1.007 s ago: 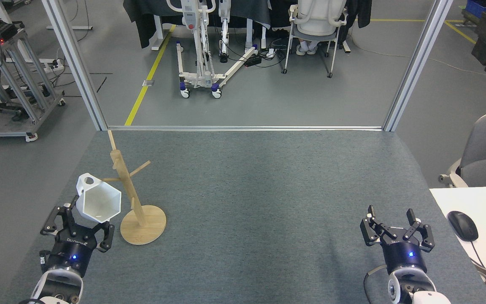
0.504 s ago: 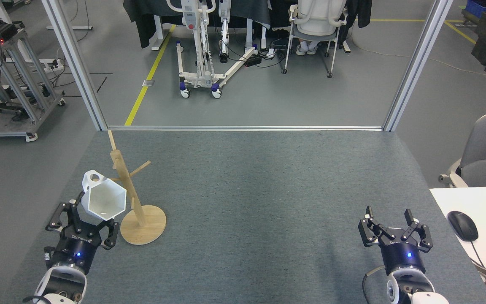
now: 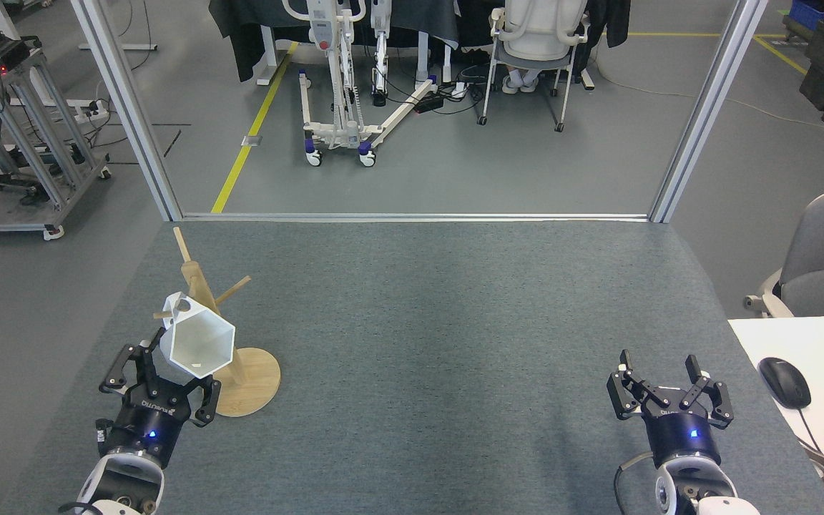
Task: Hang cup on storage rack
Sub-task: 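Position the cup handle over a peg of the wooden stand, then open the left gripper and pull it back from the cup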
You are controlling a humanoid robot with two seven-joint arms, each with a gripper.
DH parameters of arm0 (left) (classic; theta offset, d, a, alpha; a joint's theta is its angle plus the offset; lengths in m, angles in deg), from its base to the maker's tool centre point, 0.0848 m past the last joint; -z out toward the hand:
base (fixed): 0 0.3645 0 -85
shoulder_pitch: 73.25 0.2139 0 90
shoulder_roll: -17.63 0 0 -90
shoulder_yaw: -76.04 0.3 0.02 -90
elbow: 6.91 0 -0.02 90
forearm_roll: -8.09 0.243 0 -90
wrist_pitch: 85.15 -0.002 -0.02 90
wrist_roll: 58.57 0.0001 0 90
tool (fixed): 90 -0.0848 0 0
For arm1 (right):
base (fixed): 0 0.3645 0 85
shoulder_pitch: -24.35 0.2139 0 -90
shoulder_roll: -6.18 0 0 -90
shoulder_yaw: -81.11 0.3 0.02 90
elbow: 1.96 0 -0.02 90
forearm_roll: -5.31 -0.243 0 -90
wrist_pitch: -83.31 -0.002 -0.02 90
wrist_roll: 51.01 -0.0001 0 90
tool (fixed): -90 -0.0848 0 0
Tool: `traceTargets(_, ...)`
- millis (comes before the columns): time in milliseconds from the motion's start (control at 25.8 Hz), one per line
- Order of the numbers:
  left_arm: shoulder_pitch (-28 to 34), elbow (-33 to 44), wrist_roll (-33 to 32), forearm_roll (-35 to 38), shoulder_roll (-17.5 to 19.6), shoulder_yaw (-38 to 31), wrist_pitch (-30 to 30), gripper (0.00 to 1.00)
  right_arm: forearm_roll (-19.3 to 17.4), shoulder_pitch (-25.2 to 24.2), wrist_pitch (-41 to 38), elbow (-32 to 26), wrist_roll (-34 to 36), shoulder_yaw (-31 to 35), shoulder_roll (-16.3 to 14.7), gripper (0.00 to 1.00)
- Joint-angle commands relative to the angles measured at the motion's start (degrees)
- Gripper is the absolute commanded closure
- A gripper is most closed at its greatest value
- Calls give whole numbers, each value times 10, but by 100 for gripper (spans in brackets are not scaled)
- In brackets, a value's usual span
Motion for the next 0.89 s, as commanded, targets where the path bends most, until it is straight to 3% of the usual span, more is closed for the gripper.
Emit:
traceTargets(0,-1,-2,2,-3,-6,0,1,0,0,0,1,0,1,2,-1,1)
traceTargets(504,5,-7,-7,-32,-13,-37,-16,0,-2,1,3,-12,-10,5,-7,1)
traceTargets(620,20,-4,-6,-72,-22,-64,-74,0,-2,2,4,-12,-10,5,-6,1)
traceTargets(736,42,1,1,-163,-22,-91,-146,0,-2,5,3,-16,-11,5,-7,1)
traceTargets(852,63,18,4,-234,-22,-100,-182,0,-3,5,0,-20,-11,6,-9,1)
